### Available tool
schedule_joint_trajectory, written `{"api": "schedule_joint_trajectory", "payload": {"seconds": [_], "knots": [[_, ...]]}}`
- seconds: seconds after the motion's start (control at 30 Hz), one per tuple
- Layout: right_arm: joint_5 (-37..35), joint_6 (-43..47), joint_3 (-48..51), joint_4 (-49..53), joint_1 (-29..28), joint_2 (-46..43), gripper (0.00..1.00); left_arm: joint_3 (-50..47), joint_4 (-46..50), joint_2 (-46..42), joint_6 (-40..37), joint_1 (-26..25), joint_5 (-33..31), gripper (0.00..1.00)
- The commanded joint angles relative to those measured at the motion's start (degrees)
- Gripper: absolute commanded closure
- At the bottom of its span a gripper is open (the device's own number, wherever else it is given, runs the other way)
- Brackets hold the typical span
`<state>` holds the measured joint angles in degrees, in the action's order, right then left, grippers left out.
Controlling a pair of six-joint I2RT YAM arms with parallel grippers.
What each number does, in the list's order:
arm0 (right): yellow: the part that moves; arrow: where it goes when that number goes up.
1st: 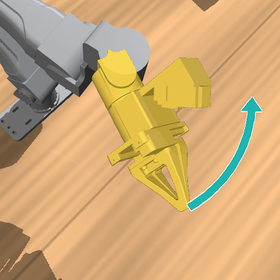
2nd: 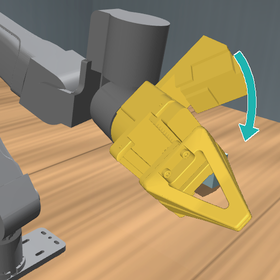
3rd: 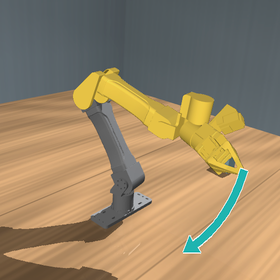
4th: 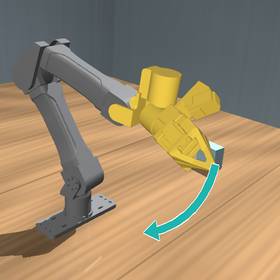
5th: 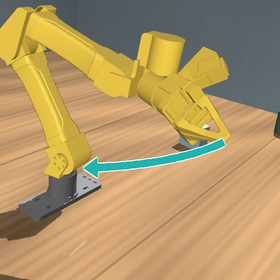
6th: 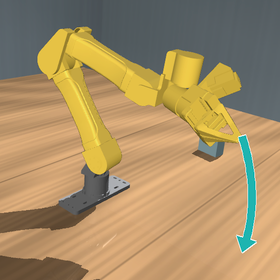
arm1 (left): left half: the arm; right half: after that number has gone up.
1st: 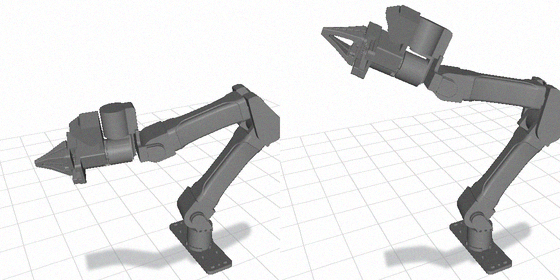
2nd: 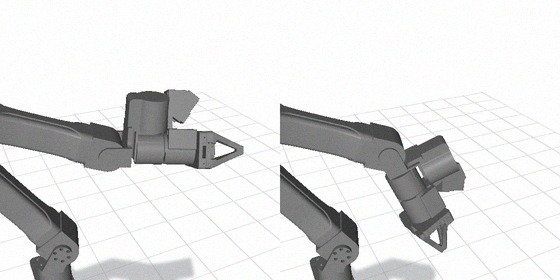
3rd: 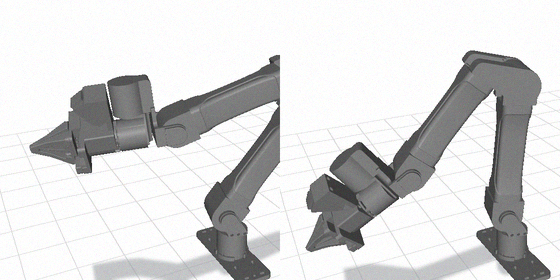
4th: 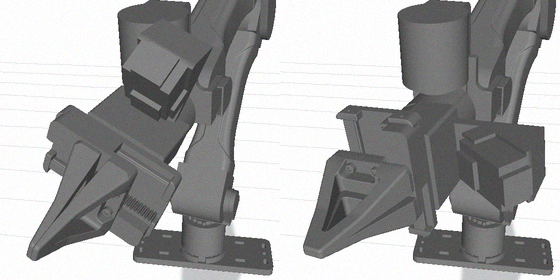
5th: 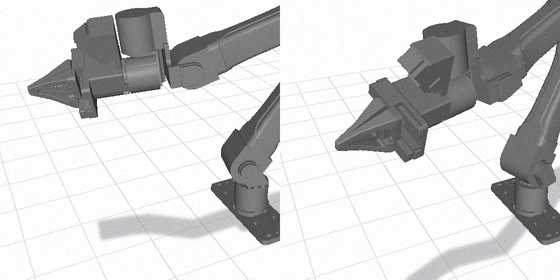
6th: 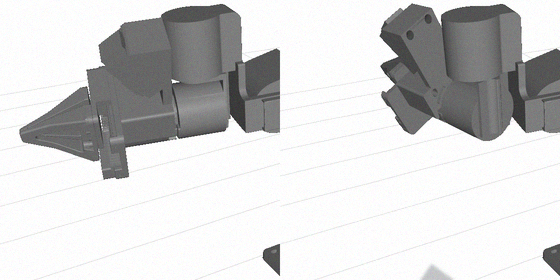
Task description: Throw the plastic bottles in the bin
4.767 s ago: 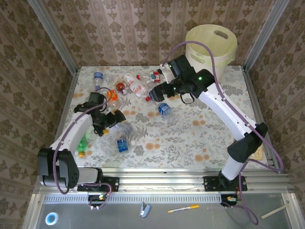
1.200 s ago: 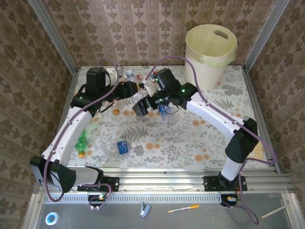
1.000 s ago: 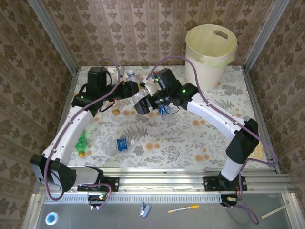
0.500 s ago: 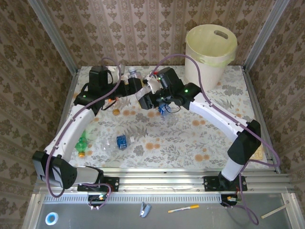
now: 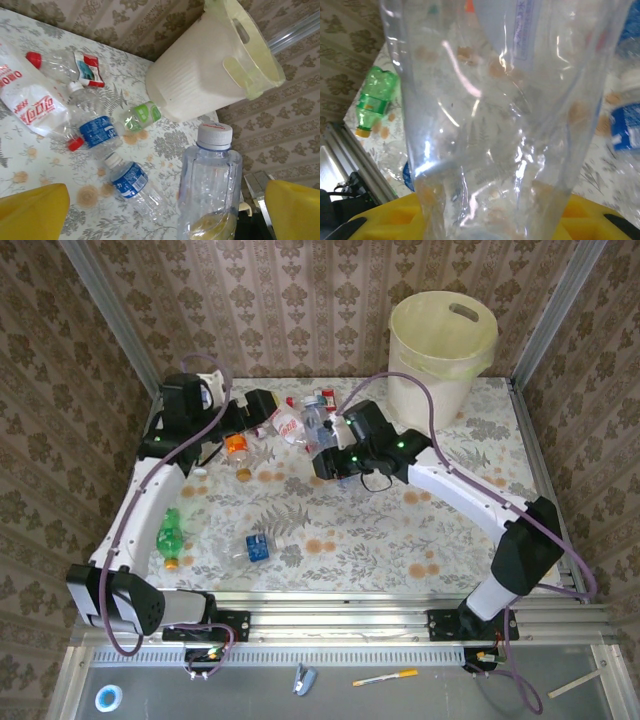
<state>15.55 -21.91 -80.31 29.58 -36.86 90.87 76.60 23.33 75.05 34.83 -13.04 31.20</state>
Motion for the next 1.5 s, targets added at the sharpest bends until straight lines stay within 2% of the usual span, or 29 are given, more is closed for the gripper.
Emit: {"api": "schedule_joint_trajectory", "payload": {"seconds": [0.0,0.5,0.73,0.87,1.0,1.03,1.07,1.1,1.13,1.17,1.2,1.27,1.33,1.47], "knots": [[-4.33,-6.31,4.22,-1.84,1.62,-5.08,0.68,3.05,3.32,-1.62,-3.75,0.18,-1.46,0.0],[-19.91,-26.52,22.59,3.28,10.17,-16.85,0.7,1.63,2.38,-0.36,-4.77,0.23,-0.63,0.0],[-21.21,-29.88,25.67,3.91,12.74,-19.74,0.7,1.2,2.4,0.35,-5.39,0.21,-0.51,0.0],[-20.33,-25.64,19.4,3.62,16.54,-20.15,0.7,1.28,2.21,0.74,-5.6,0.2,-0.38,0.0],[-18.43,-18.94,-2.65,5.61,23.15,-13.39,0.68,1.78,1.99,1.97,-5.54,0.21,-0.31,0.0],[-18.27,-18.38,-10.94,6.51,24.93,-9.5,0.58,1.89,1.62,2.4,-5.28,0.21,0.05,0.0],[-17.42,-17.82,-18.32,7.37,26.47,-5.47,0.41,1.74,1.22,2.78,-4.93,0.21,0.4,0.0],[-17.35,-17.2,-25.69,9.3,27.54,-1.47,0.28,1.48,0.76,3.14,-4.41,0.29,0.74,0.0],[-18.42,-16.34,-30.7,10.62,28.11,1.3,0.19,1.4,0.78,3.39,-4.06,0.19,0.88,0.0],[-20.27,-16.0,-34.13,11.31,28.53,4.65,0.03,1.17,0.84,3.57,-3.61,0.21,0.84,0.0],[-20.24,-16.86,-36.97,11.91,29.04,6.62,0.0,0.81,0.77,3.68,-3.37,0.21,0.97,0.0],[-20.11,-18.28,-39.78,11.35,29.83,8.82,0.0,0.08,1.62,3.64,-3.45,0.21,1.4,0.0],[-19.53,-18.54,-39.5,8.16,29.83,8.38,0.0,-1.53,2.18,3.14,-3.67,0.23,1.6,0.0],[-19.15,-16.65,-40.46,11.06,29.83,7.53,0.0,-4.46,4.47,2.11,-4.51,0.38,1.25,0.0]]}}
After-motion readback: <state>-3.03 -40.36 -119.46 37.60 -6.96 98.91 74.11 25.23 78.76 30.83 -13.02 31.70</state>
